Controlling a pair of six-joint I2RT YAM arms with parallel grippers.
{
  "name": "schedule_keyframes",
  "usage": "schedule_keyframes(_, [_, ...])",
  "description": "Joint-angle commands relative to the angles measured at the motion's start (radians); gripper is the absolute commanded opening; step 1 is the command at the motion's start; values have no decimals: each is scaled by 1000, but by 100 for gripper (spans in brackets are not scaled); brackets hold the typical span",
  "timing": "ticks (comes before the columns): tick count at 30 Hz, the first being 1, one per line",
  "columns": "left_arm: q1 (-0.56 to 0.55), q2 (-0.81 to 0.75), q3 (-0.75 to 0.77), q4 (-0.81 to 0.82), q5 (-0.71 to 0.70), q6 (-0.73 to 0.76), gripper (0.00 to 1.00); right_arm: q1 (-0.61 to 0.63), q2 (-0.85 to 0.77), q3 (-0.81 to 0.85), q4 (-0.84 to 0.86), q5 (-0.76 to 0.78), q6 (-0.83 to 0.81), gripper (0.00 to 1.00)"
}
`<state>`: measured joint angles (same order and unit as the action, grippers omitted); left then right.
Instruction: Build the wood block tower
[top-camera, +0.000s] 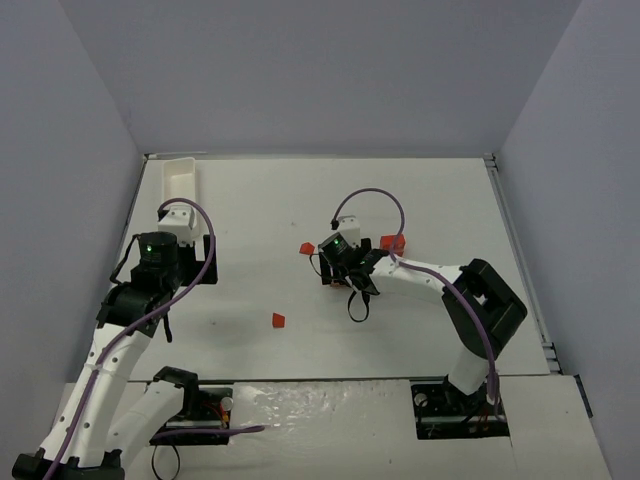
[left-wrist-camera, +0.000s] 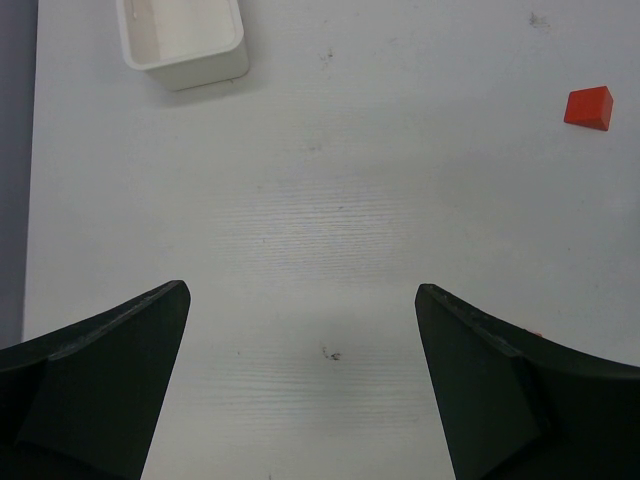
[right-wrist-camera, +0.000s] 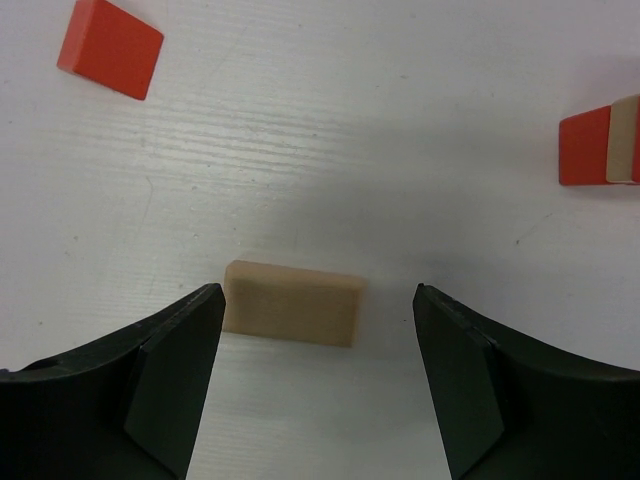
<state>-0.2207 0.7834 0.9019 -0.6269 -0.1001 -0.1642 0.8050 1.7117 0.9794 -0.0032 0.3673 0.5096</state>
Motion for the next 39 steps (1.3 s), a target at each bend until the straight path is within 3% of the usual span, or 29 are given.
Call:
schedule_keyframes(1, [1, 4, 6, 45, 5, 5, 95, 6, -75, 1, 29, -20, 26, 75])
schedule_keyframes(10, [1, 8, 6, 45, 2, 6, 95, 13, -61, -16, 18, 54, 211, 79])
schedule_keyframes(39, [1, 11, 5, 45, 1, 6, 95, 21, 28, 15, 12, 59, 209, 73])
